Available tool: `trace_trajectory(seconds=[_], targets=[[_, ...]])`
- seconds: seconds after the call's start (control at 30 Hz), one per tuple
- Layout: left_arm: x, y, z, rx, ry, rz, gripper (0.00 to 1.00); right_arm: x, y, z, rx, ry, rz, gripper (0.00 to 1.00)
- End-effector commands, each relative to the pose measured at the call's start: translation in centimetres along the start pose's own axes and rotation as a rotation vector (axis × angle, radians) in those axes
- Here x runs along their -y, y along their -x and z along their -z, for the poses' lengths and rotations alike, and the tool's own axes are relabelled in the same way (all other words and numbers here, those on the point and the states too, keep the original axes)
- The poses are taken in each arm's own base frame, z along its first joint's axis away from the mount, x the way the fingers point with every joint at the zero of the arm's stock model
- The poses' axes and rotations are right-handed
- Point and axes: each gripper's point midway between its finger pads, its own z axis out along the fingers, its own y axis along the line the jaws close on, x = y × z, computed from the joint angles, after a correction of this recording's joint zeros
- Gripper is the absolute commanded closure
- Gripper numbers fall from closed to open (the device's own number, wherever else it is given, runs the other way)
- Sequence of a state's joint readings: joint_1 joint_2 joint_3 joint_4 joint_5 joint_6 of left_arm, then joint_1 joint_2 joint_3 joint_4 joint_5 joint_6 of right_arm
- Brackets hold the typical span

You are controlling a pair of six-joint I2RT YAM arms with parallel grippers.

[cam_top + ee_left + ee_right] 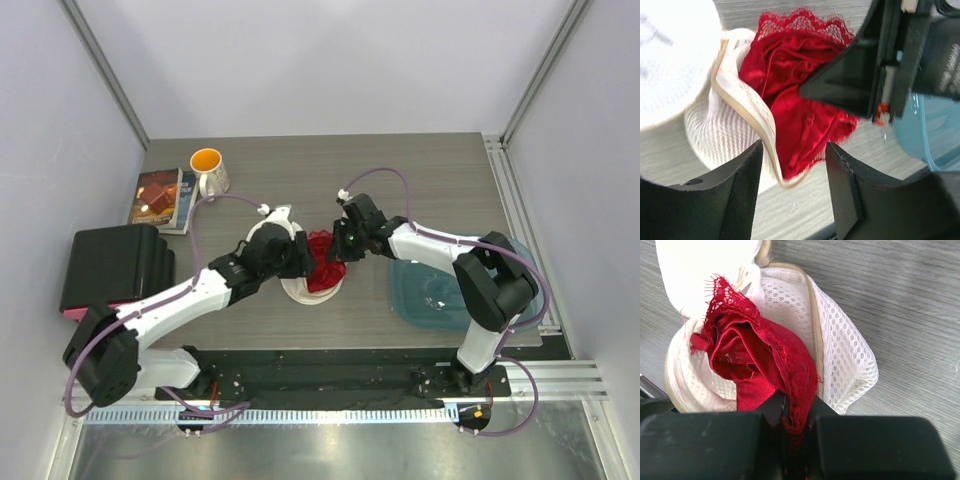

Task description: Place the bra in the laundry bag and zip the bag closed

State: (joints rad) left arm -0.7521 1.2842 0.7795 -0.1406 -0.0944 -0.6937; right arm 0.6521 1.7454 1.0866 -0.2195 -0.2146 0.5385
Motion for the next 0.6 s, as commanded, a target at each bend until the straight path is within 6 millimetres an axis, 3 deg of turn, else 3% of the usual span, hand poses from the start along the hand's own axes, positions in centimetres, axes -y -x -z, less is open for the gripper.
trace_trajectory(seconds=[0.0,0.13,0.27,0.43,0.57], targets=[[0.6,1.2,2.7,0.063,-0.055,-0.031,0.45,-1.6,1.9,0.9,0.044,0.038,-0.010,0.89],[2.0,2.4,4.4,0.112,-0.120,0.001,0.51,-2.9,1.7,1.8,0.028,0.083,0.009,0.55],[3.1,3.0,4.7,0.118,-0.162,0.037,0.46,-2.7,2.4,3.3,0.062,0.050,0.019,0.41],[5.0,1.7,3.6,0.025,-0.234,0.009,0.44,-1.7,2.4,5.3,0.101,-0.012,0.013,0.30],[6.1,1.1,2.7,-0.006,-0.254,-0.002,0.43,-0.5,3.6,8.3,0.196,-0.085,-0.005,0.21]])
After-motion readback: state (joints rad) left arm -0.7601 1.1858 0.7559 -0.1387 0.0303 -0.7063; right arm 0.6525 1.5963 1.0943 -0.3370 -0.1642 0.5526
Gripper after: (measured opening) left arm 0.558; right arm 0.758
